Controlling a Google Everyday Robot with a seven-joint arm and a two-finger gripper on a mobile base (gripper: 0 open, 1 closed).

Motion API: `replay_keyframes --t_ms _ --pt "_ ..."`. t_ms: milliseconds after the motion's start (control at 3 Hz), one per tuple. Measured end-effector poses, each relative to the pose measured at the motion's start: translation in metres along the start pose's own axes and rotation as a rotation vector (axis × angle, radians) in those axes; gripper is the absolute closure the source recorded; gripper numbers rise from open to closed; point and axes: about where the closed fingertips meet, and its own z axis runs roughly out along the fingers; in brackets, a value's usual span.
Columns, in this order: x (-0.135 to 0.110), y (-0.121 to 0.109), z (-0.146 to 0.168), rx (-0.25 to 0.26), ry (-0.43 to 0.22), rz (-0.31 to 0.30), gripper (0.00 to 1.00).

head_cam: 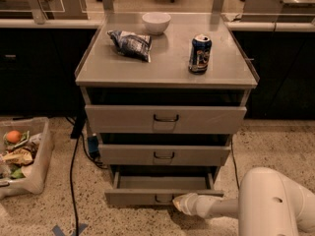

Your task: Close bottom drawer

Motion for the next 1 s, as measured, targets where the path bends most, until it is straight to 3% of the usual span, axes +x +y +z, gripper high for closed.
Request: replay_keyframes --t_ms 333,667,1000 --pt "-0.002 -0.011 0.012 0.030 0.003 -0.021 1.00" --pt "-0.010 -0.038 0.048 0.104 0.014 -0.042 1.00" --pt "-0.009 -0.038 0.047 0.104 0.013 -0.040 1.00"
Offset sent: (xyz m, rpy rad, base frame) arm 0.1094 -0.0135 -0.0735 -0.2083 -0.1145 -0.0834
